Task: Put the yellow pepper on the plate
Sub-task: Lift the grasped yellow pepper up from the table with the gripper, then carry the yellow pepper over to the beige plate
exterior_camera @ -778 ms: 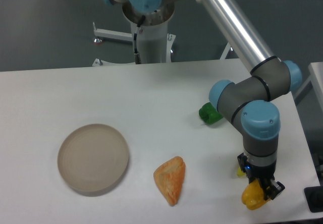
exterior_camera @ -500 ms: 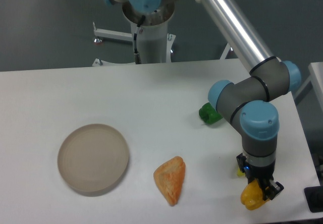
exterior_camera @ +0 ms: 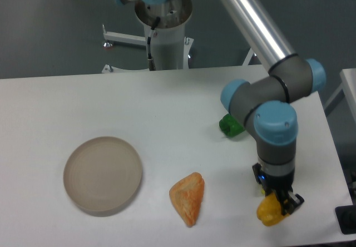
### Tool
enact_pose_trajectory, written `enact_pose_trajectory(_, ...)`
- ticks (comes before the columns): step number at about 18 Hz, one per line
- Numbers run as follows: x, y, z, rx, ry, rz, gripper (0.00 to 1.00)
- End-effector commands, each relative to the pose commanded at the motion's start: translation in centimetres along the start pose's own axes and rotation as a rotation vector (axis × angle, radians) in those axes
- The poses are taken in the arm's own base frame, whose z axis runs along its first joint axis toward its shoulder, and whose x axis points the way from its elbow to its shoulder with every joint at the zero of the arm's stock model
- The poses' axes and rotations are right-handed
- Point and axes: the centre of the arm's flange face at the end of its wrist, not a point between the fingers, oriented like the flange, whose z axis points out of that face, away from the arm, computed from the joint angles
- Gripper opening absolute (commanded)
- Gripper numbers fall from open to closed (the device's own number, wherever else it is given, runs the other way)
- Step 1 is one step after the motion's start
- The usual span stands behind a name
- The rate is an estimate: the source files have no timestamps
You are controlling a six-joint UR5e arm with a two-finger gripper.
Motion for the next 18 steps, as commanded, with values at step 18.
enact_pose_trajectory(18,26.2,-24.5,-6.4,-0.032,0.23,-0.486,0.42)
